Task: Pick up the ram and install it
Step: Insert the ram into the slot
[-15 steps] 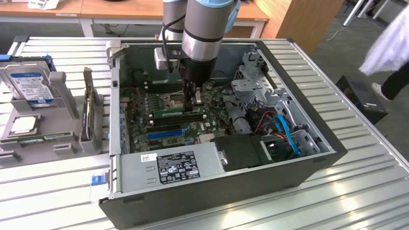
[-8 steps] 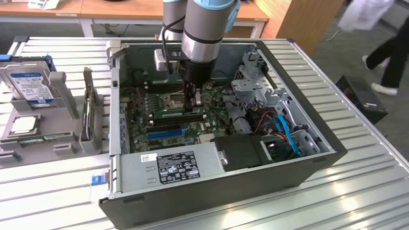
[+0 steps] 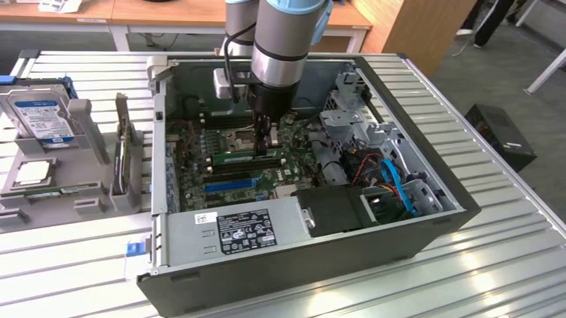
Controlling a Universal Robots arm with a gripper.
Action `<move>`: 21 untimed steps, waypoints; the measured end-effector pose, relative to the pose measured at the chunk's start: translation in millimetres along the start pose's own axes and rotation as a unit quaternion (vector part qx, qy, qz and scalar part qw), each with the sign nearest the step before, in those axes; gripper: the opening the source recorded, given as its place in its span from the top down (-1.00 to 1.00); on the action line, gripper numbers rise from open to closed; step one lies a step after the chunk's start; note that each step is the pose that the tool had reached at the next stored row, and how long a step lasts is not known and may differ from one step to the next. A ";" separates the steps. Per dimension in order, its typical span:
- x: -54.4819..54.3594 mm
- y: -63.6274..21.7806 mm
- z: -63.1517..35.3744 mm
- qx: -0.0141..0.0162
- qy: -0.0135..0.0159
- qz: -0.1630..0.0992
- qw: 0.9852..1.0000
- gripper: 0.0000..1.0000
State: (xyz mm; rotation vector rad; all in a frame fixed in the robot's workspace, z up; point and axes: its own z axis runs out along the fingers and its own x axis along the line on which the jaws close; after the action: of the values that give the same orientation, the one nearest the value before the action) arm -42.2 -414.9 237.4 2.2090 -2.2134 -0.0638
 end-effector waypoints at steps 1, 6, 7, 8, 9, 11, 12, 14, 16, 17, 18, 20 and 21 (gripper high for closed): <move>0.0 0.0 0.0 0.000 0.000 0.000 1.000 0.76; 1.3 0.0 0.0 0.000 0.000 0.000 1.000 0.76; 1.5 0.0 0.0 0.000 0.000 0.000 1.000 0.76; 1.7 0.0 0.0 0.000 0.000 0.000 1.000 0.76; 1.8 0.0 0.0 0.000 0.000 0.000 1.000 0.76; 1.9 -0.1 0.1 0.001 0.000 0.000 1.000 0.76; 2.0 -0.1 0.2 0.001 0.000 0.000 1.000 0.76; 2.1 0.1 0.6 0.002 0.000 0.000 1.000 0.76; 2.1 0.1 0.8 0.002 0.000 0.000 1.000 0.76; 2.0 0.1 0.9 0.002 0.000 0.000 1.000 0.76; 2.0 0.1 0.9 0.002 0.000 0.000 1.000 0.76; 2.0 0.4 1.0 0.003 0.000 0.000 1.000 0.76; 2.0 0.5 1.1 0.003 0.000 0.000 1.000 0.76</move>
State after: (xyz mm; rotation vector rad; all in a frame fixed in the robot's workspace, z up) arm -42.8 -416.8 236.3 2.2130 -2.2160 -0.0568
